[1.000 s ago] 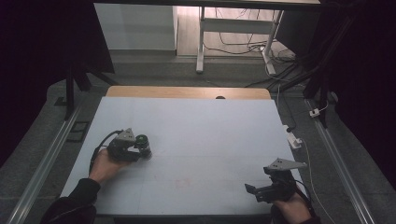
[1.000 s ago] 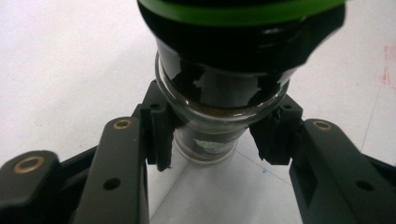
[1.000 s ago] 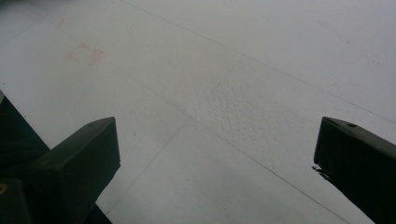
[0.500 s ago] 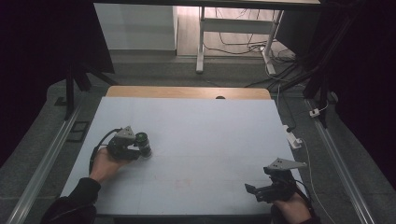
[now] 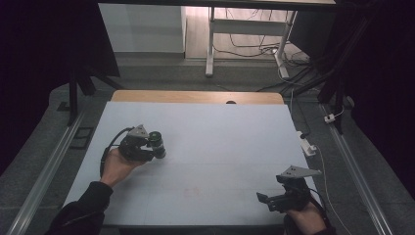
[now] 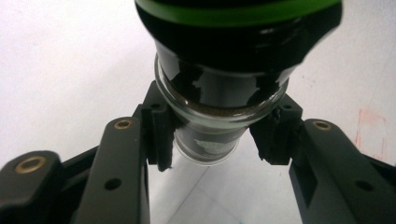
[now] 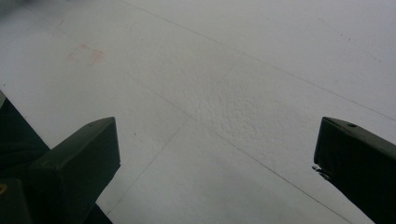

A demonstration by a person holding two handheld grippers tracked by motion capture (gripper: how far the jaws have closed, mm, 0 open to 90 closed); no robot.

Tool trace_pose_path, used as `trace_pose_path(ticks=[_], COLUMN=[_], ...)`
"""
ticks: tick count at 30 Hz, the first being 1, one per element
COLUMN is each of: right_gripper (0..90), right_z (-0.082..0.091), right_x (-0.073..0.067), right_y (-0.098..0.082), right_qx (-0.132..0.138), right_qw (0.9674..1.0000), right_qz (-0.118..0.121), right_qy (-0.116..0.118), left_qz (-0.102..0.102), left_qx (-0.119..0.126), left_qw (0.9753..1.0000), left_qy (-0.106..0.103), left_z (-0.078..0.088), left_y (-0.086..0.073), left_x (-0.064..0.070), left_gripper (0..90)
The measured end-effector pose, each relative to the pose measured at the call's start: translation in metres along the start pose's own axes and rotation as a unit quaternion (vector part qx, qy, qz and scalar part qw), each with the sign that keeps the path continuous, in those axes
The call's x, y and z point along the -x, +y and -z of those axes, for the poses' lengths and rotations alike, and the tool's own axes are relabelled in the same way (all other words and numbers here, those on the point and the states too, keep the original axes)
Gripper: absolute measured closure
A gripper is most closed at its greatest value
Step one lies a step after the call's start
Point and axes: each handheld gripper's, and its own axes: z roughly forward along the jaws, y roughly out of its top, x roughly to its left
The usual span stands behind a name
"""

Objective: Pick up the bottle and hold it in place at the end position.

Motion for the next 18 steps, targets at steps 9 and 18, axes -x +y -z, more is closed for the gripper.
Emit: trace_pose_path(ticks=[9,18], right_gripper=[0.3,0.3], right_z=[0.001,0.001], right_x=[0.000,0.001], right_y=[0.000,0.000], right_qx=[0.002,0.004], right_qw=[1.0000,1.0000], right_qz=[-0.003,-0.003], right_qy=[0.000,0.000], left_qz=[-0.014,-0.010], left_qx=[-0.010,-0.005], left_qw=[0.9998,0.9999], left_qy=[0.012,0.011], left_z=[-0.015,-0.027], left_y=[0.028,0.047], left_x=[0.013,0.019], left_gripper=[53.8,53.8])
